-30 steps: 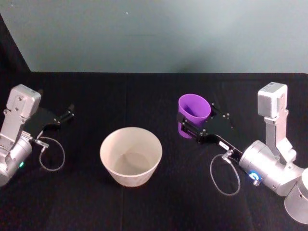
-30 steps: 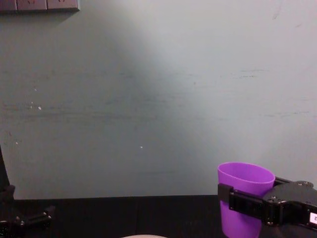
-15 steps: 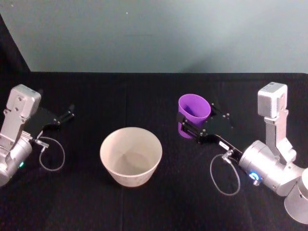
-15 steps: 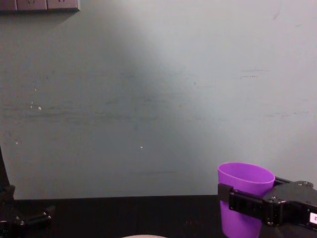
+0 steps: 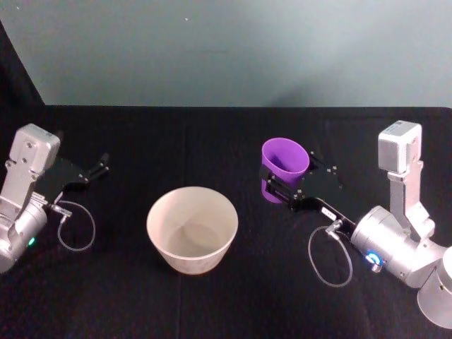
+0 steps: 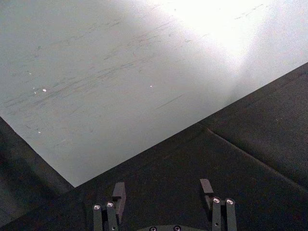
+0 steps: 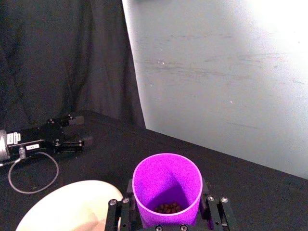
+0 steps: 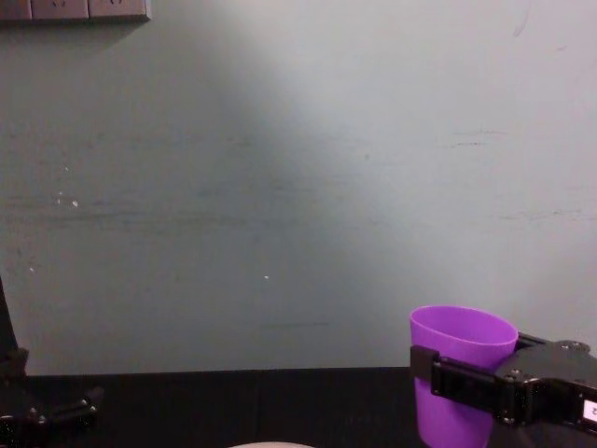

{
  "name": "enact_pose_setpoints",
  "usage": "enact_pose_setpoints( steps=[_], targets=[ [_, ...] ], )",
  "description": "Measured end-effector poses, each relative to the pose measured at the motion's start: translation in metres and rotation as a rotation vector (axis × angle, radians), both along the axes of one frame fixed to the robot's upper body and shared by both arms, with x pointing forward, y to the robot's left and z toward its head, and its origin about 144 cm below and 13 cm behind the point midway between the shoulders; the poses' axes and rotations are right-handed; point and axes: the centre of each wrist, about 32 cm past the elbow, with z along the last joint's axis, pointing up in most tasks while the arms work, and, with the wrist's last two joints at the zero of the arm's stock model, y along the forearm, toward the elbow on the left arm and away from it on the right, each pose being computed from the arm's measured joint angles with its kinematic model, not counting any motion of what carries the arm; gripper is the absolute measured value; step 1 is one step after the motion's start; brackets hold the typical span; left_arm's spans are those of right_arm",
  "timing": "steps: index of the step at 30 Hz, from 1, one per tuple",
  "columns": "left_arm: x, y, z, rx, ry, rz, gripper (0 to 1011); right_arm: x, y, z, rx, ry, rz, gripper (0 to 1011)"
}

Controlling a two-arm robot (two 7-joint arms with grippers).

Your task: Pick up the cup and pour the mung beans from the cup into the bowl.

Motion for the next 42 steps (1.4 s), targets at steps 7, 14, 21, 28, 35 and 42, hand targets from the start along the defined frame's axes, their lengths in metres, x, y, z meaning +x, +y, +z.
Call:
enact_pose_setpoints(
  steps=[7,14,21,28,35,42],
  targets=[
    [0.0,0.0,0.0,0.0,0.0,0.0,1000,0.0,0.001,0.001,-0.009,-0.002,0.005,723],
    [0.0,0.0,0.0,0.0,0.0,0.0,1000,0.002,0.01,0.013,-0.165,-0.044,0.029,723],
    [0.0,0.0,0.0,0.0,0.0,0.0,1000,0.002,0.024,0.026,-0.313,-0.104,0.036,723],
    [0.0,0.0,0.0,0.0,0.0,0.0,1000,0.003,0.038,0.036,-0.453,-0.165,0.047,723],
    [0.0,0.0,0.0,0.0,0.0,0.0,1000,0.005,0.054,0.048,-0.609,-0.218,0.076,723],
    [0.0,0.0,0.0,0.0,0.0,0.0,1000,0.005,0.069,0.056,-0.734,-0.268,0.097,723]
  ],
)
